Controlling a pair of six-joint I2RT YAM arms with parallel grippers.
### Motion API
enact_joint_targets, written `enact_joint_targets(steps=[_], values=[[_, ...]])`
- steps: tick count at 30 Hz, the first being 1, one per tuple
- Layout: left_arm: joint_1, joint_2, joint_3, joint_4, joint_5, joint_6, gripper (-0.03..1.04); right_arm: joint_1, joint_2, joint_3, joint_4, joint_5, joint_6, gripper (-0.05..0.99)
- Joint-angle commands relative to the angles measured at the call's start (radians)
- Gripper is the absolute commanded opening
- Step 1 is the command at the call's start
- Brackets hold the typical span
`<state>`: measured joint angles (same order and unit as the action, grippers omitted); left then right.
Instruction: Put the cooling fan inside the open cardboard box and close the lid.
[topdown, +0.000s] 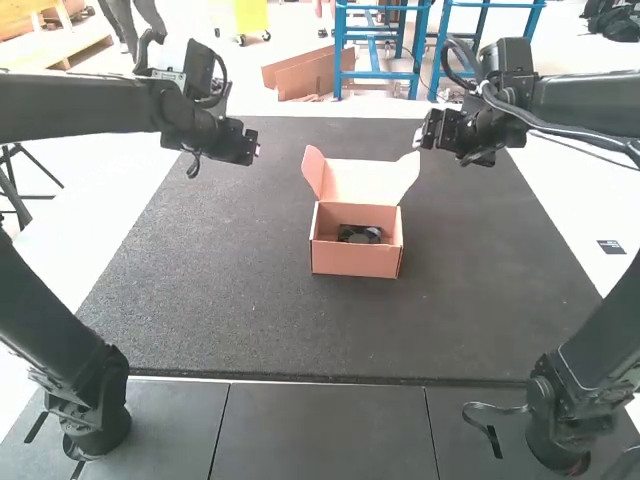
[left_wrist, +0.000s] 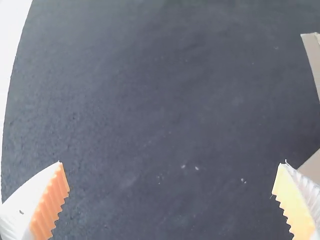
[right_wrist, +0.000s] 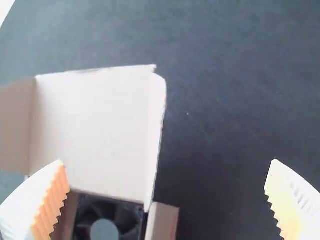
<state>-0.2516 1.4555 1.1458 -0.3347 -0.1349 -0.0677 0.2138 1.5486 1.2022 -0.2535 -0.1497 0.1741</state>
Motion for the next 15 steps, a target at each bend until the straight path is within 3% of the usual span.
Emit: enact_joint_targets(steps=[1, 15], values=[[-0.018, 0.034, 0.061, 0.020, -0.009, -0.006, 0.97, -0.010, 0.031, 0.068, -0.016, -0.048, 0.007, 0.90], [-0.078, 0.220, 0.204, 0.062, -0.009, -0.009, 0.97, -0.014, 0.153, 0.201, -0.145, -0.120, -0.007, 0.90]])
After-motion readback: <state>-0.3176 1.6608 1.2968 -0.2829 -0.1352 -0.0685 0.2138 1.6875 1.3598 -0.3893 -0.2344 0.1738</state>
